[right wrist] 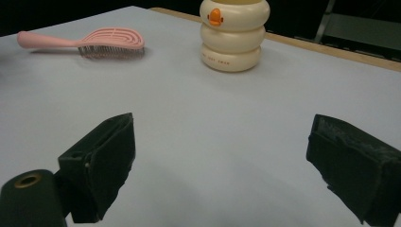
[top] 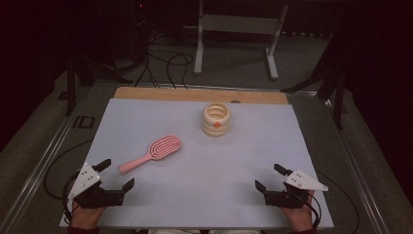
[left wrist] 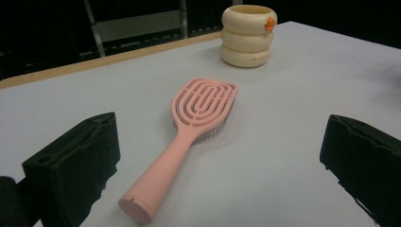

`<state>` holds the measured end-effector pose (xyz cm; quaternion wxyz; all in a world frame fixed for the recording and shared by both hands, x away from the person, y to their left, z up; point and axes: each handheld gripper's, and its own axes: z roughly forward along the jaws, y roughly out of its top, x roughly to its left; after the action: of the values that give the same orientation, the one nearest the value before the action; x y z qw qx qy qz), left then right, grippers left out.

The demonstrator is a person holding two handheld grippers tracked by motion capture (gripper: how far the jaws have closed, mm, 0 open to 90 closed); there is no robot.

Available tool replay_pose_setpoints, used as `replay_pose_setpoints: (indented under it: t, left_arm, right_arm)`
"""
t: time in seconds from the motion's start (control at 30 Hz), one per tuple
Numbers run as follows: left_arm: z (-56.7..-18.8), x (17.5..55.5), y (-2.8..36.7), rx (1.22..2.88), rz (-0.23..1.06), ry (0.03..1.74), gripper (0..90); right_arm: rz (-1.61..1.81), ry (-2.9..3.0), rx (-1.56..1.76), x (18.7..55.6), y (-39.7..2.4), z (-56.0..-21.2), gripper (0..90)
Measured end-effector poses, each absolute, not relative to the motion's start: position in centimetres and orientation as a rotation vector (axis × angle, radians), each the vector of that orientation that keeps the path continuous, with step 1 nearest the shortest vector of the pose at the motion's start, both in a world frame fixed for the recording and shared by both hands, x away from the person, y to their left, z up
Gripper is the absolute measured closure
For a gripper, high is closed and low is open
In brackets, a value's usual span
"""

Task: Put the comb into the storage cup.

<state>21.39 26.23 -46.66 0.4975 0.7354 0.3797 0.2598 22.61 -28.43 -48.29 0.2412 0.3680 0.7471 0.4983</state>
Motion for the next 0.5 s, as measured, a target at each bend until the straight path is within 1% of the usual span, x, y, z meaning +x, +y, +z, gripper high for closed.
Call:
replay_pose_setpoints:
  t: [0.5]
  left_arm:
    - [-46.64,21.45,26.2,1.786,0.627,0.935,0.0]
  right_arm:
    - [1.386,2.047,1.02,22.65,-28.45,-48.48,9.0]
